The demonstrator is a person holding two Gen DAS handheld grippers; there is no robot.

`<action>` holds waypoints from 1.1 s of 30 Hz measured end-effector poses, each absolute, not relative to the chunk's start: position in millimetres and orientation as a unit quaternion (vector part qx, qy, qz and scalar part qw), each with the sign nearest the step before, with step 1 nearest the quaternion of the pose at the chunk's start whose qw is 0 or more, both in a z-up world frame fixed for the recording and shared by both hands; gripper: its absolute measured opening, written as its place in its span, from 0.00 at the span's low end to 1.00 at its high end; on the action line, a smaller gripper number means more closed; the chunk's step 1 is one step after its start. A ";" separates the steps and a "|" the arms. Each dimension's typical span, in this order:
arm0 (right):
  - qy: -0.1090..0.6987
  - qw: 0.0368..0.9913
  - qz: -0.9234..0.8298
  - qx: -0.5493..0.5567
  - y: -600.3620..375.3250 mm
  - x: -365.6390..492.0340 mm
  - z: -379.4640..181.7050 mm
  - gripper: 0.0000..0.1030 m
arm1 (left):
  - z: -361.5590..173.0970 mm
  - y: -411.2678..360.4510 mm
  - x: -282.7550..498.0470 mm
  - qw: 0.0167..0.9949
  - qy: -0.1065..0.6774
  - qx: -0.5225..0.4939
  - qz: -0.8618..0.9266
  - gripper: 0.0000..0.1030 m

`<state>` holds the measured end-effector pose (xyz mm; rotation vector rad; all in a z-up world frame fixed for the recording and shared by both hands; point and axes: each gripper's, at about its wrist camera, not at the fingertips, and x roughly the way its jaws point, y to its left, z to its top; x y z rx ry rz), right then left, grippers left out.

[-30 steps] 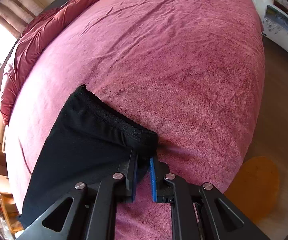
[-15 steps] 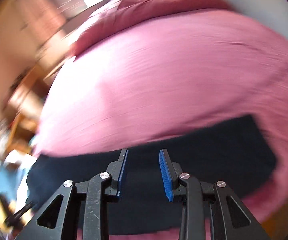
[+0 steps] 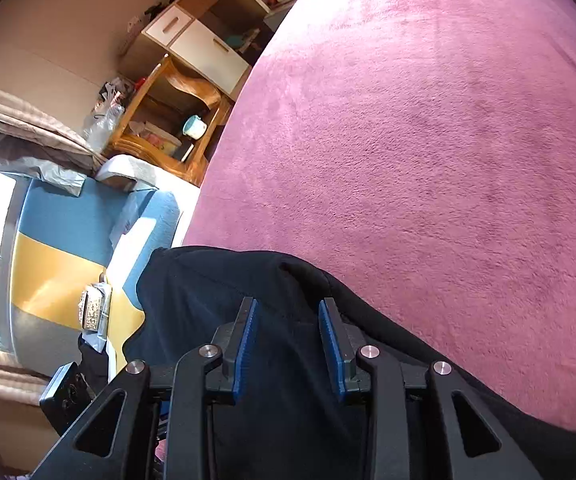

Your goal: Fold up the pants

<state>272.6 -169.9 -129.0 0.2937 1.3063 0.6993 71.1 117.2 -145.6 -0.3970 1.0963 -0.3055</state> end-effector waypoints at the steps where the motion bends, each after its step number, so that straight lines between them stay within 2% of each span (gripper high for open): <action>1: 0.598 0.724 0.321 0.122 -165.2 277.8 -133.8 0.32 | -147.3 118.0 71.9 0.823 0.516 -0.190 -0.145 0.31; 4: 0.611 0.713 0.329 0.099 -153.7 282.7 -137.0 0.32 | -151.1 119.6 73.6 0.821 0.515 -0.198 -0.147 0.31; 6: 0.610 0.711 0.342 0.077 -143.9 280.9 -133.8 0.25 | -152.6 122.3 73.2 0.821 0.514 -0.201 -0.149 0.31; 9: 0.597 0.716 0.358 0.038 -129.5 271.1 -126.6 0.08 | -153.7 125.7 70.9 0.822 0.510 -0.205 -0.150 0.31; 12: 0.563 0.753 0.341 0.001 -129.2 265.3 -108.0 0.06 | -153.2 126.1 69.3 0.826 0.506 -0.200 -0.145 0.31; 15: 0.535 0.785 0.305 0.060 -153.7 280.2 -97.2 0.04 | -147.0 126.2 68.4 0.843 0.492 -0.183 -0.122 0.31; 19: 0.571 0.777 0.264 0.013 -141.5 281.9 -135.0 0.04 | -163.4 129.2 78.7 0.828 0.522 -0.175 -0.108 0.28; 21: 0.569 0.782 0.250 0.030 -141.5 282.7 -146.0 0.05 | -164.0 130.2 79.1 0.826 0.525 -0.178 -0.105 0.25; 24: 0.566 0.787 0.241 0.050 -143.5 281.5 -141.9 0.07 | -154.9 143.9 73.8 0.821 0.514 -0.226 -0.106 0.28; 25: 0.564 0.788 0.240 0.059 -146.6 279.9 -138.9 0.13 | -151.0 153.8 70.9 0.819 0.509 -0.244 -0.102 0.29; 27: 0.556 0.796 0.230 0.066 -151.9 272.2 -125.3 0.34 | -141.5 178.3 62.7 0.822 0.488 -0.282 -0.080 0.30; 28: 0.546 0.806 0.221 0.068 -156.5 267.3 -118.3 0.49 | -136.5 194.7 56.3 0.823 0.475 -0.304 -0.063 0.30; 33: 0.512 0.822 0.230 0.092 -176.5 225.5 -87.8 0.50 | -125.1 290.2 27.6 0.801 0.427 -0.417 0.040 0.30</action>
